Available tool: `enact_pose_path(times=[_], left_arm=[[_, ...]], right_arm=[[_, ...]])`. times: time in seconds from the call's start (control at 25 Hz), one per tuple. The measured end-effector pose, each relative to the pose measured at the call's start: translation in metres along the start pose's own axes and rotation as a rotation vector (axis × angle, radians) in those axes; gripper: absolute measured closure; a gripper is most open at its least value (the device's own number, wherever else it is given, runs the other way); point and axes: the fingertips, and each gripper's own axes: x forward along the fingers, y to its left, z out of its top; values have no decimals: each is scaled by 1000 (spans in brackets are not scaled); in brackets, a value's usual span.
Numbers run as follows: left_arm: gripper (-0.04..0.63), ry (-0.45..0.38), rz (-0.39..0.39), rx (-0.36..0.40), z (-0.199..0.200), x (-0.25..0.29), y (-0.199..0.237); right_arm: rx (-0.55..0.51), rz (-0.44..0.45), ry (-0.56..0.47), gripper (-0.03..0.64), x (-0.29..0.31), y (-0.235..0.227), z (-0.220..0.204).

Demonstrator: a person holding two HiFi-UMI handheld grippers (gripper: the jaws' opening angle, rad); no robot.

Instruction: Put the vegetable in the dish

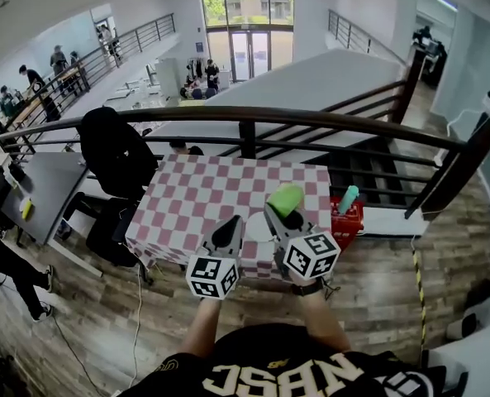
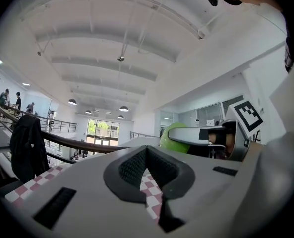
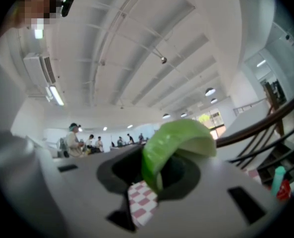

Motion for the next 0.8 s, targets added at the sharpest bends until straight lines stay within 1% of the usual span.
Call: enact_pose_path(times=[0.16,0.36,0.52,0.64,0.8], left_arm=[[577,8,24,-14,-10,19,4],[577,59,45,-32,-35,24,11],[577,90,46,-55,-55,33,30],[577,95,19,-74,-67,49,49],[577,112,-41,-88,-76,81,66]], right_arm=[[6,32,17,518,10,-13,-7],[60,57,55,518,21,-21,-34],[92,61,86,518,41,-31,-55],[100,49,99,517,55,-43,-69],[128,-7,119,517,75,-77,-72]])
